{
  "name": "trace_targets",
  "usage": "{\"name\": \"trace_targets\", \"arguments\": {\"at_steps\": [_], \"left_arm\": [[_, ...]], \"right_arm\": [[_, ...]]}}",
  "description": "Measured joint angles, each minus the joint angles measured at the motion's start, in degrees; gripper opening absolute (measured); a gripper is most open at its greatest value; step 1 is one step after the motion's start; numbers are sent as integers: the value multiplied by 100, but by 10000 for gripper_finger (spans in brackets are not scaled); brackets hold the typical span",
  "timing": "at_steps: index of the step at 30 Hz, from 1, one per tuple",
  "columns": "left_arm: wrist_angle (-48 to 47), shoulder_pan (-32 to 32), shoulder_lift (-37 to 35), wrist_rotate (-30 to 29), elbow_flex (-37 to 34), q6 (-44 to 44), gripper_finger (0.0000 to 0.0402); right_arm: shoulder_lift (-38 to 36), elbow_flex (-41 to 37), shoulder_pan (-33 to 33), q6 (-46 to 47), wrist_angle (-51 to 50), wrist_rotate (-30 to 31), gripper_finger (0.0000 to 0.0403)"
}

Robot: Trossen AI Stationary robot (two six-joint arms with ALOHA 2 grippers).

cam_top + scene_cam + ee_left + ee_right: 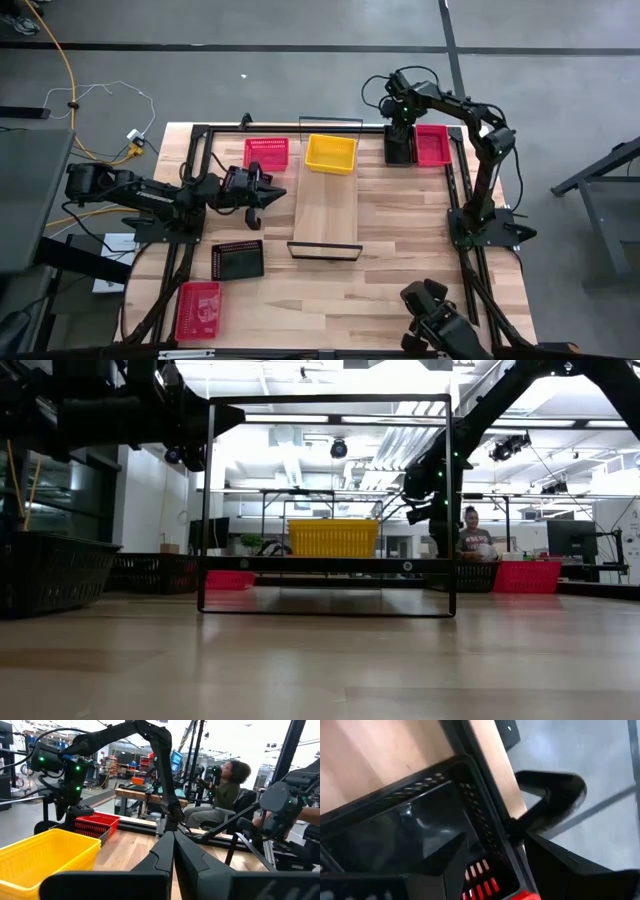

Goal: Stack baskets on shelf by color
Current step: Put the top black bin on the shelf

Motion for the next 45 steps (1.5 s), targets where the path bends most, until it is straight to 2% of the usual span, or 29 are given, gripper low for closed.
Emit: {"name": "trace_targets", "arguments": {"at_steps": [9,17,21,26,27,29,36,42,45], "left_arm": [[1,0,1,0,0,-4,0],[1,0,1,-2,0,0,0],[3,0,-1,-2,0,0,0],[3,0,1,-2,0,0,0],[3,0,-1,-2,0,0,0],[3,-2,-1,0,0,2,0],[8,0,1,-1,2,0,0],[20,0,1,-1,2,-7,0],[35,0,1,-2,2,-17,0]], "right_arm": [[117,9,2,-297,162,-179,183],[362,9,4,-449,236,-10,178],[433,9,4,-449,238,66,138],[413,9,22,-405,160,84,29],[407,9,45,-357,99,108,16],[358,9,51,-234,-5,147,14],[-333,9,137,317,-692,167,3],[-1405,9,488,843,-1644,53,1],[-1971,9,766,1311,-2216,-233,0]]}}
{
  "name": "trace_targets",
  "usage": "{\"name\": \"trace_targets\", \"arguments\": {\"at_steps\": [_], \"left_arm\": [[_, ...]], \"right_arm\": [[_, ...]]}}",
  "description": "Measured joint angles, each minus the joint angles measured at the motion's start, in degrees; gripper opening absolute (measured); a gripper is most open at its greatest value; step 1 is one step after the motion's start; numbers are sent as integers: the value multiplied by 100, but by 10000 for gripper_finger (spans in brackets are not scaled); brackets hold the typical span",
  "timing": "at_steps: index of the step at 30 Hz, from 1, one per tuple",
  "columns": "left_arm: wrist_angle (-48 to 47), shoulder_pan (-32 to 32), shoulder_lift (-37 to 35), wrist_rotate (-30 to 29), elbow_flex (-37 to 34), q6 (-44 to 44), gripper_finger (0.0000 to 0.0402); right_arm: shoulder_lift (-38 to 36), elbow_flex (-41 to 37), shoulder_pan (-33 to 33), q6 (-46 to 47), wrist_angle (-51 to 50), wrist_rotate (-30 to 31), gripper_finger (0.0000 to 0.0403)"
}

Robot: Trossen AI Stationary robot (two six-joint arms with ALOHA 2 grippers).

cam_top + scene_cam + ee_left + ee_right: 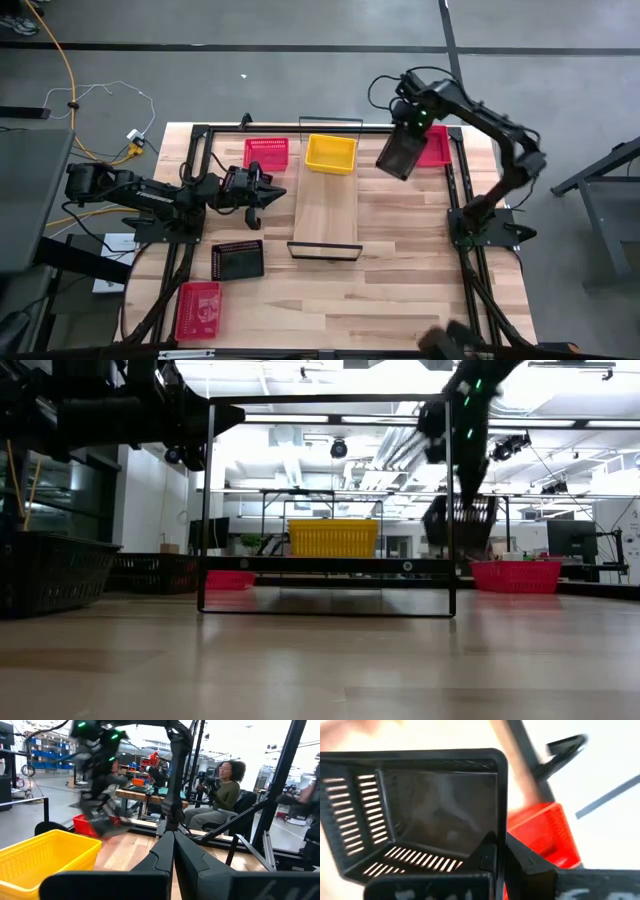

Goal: Stack baskets on shelf by color
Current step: Put the top black bin on the shelf

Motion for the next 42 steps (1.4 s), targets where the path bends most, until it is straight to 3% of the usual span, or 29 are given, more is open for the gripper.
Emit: {"name": "trace_targets", "arguments": {"at_steps": [7,11,14,18,23,31,36,42], "left_arm": [[14,0,-2,0,0,-132,0],[16,0,-2,0,0,-136,0],[16,0,0,0,0,-151,0],[15,-2,-2,2,0,-179,0],[18,0,-1,7,0,-280,0],[19,-1,-1,2,0,-281,0],[19,0,0,2,0,-282,0],[50,0,-2,0,0,-282,0]], "right_arm": [[-890,-2,1221,1829,-1209,-556,0],[-1063,-9,2224,2958,-1032,-543,0],[-1096,-158,2898,3653,-327,-299,0],[-1115,-1003,3440,4455,899,-148,0],[-1116,-2270,3807,5543,2618,304,0],[-1126,-3570,4114,7722,5279,298,0],[-1096,-4031,4244,8594,6195,532,0],[-911,-4100,4100,8612,6264,486,0]]}}
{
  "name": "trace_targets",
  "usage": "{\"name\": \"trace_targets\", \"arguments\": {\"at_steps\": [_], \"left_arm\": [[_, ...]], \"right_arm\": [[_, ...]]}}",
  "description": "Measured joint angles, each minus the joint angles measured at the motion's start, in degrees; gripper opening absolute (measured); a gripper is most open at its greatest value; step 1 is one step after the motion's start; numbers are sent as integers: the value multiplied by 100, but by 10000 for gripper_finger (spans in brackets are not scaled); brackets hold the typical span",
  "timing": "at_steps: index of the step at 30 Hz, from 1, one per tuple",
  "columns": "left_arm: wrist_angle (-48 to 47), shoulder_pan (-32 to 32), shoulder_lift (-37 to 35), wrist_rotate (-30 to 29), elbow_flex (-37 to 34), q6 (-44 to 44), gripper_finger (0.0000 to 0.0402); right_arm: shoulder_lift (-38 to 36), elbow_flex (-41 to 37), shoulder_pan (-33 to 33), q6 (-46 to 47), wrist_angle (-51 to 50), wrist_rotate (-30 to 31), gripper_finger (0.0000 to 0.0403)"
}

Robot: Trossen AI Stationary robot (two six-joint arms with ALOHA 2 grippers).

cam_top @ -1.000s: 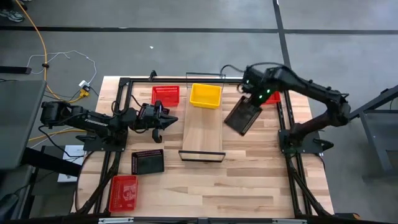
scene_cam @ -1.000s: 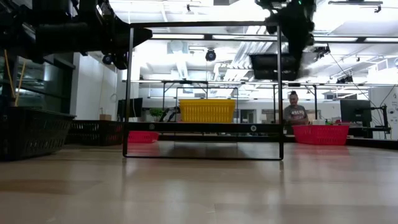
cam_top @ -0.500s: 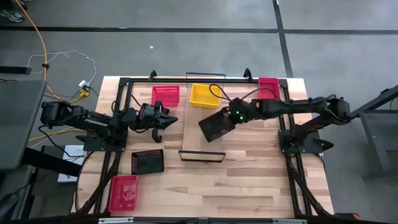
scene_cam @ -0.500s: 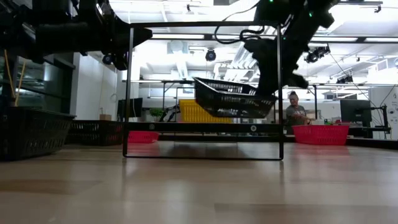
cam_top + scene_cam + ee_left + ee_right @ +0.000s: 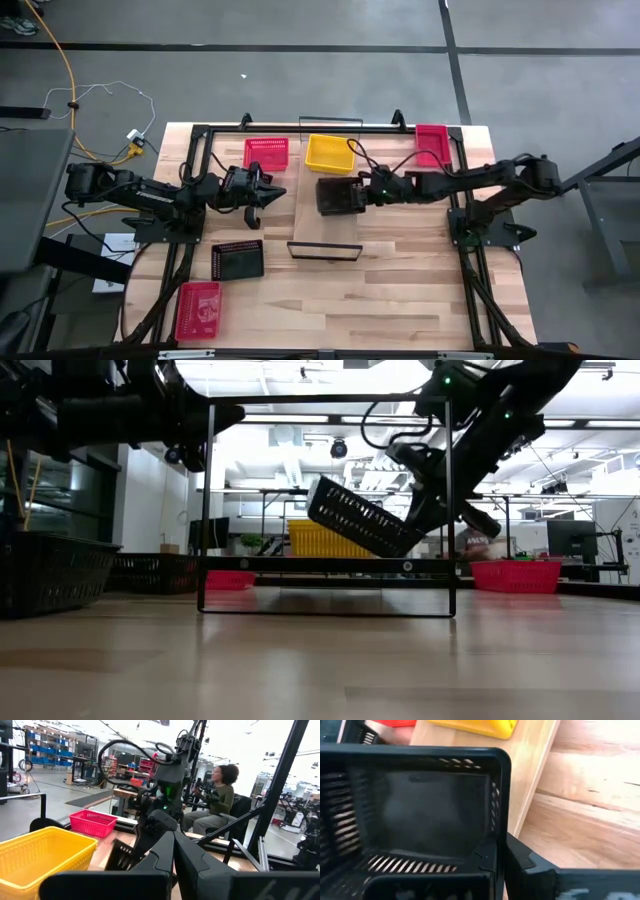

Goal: Stack baskets on shelf by color
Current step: Put the top black bin on the shelf

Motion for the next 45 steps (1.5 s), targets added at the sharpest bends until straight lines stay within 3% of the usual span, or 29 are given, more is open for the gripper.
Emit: {"name": "trace_targets", "arguments": {"at_steps": [5,12,24,28,38,45], "left_arm": [[127,0,2,-91,0,-2,0],[135,0,1,-105,0,-1,0],[137,0,0,-105,0,-2,0],[137,0,0,-105,0,-2,0],[135,-2,2,-105,0,-2,0],[135,0,2,-105,0,-17,0]], "right_arm": [[27,0,-278,-141,-4,61,0],[27,27,-516,-375,-42,-359,0],[38,243,-504,-671,-109,-422,6],[38,243,-453,-671,-52,-292,40],[-115,249,-350,-1281,488,-290,170],[-479,254,-349,-1729,174,-280,197]]}}
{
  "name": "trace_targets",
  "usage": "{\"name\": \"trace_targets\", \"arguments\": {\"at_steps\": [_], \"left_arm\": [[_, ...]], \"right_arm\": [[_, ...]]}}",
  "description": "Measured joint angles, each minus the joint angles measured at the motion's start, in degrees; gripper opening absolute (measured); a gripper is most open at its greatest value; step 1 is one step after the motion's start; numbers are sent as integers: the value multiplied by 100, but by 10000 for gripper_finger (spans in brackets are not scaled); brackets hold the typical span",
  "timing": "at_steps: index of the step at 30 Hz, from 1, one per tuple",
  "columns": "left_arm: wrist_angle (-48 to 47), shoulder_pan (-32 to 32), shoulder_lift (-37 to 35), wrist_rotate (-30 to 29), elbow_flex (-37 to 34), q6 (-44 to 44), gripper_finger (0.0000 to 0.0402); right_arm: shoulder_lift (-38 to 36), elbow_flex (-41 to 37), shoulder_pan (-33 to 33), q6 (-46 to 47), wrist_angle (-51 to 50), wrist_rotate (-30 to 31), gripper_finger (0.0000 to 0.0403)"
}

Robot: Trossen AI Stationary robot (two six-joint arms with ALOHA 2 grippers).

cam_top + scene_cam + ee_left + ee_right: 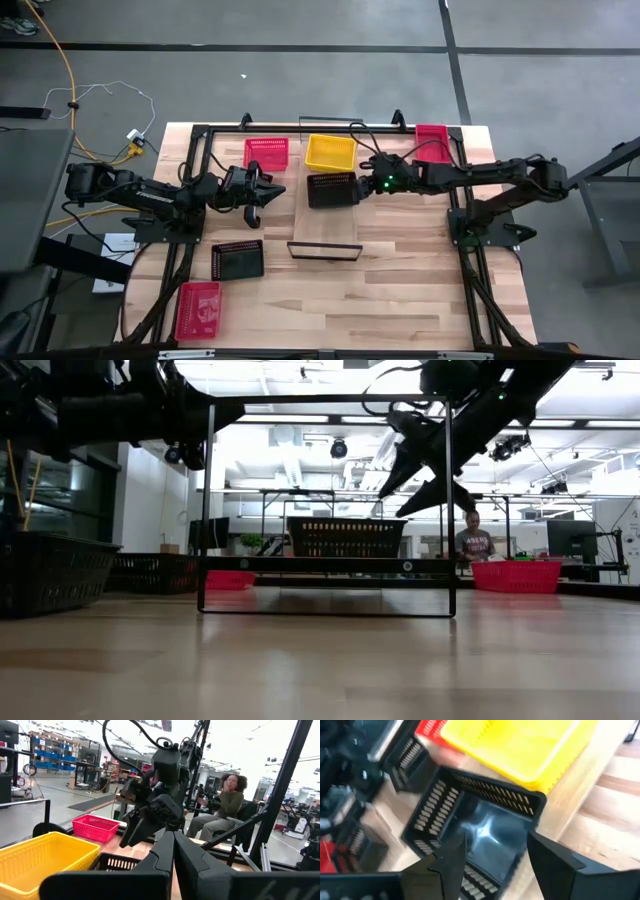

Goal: Stack baskets on shelf by color
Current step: Put the top black bin on the shelf

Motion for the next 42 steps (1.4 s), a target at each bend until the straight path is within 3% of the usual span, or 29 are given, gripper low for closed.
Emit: {"name": "trace_targets", "arguments": {"at_steps": [8,18,23,30,42], "left_arm": [[-17,-2,0,2,0,4,0],[-44,-1,0,2,0,2,0],[-47,0,0,109,0,17,0],[-130,-2,0,195,0,17,0],[-190,-2,0,150,0,20,0]], "right_arm": [[-259,0,349,-812,-1119,389,197],[-259,0,673,-1510,-1936,449,192],[-276,0,674,-1865,-2308,500,141],[-546,-12,590,-2094,-2764,664,10],[-2527,-1744,591,-1319,-2006,301,4]]}}
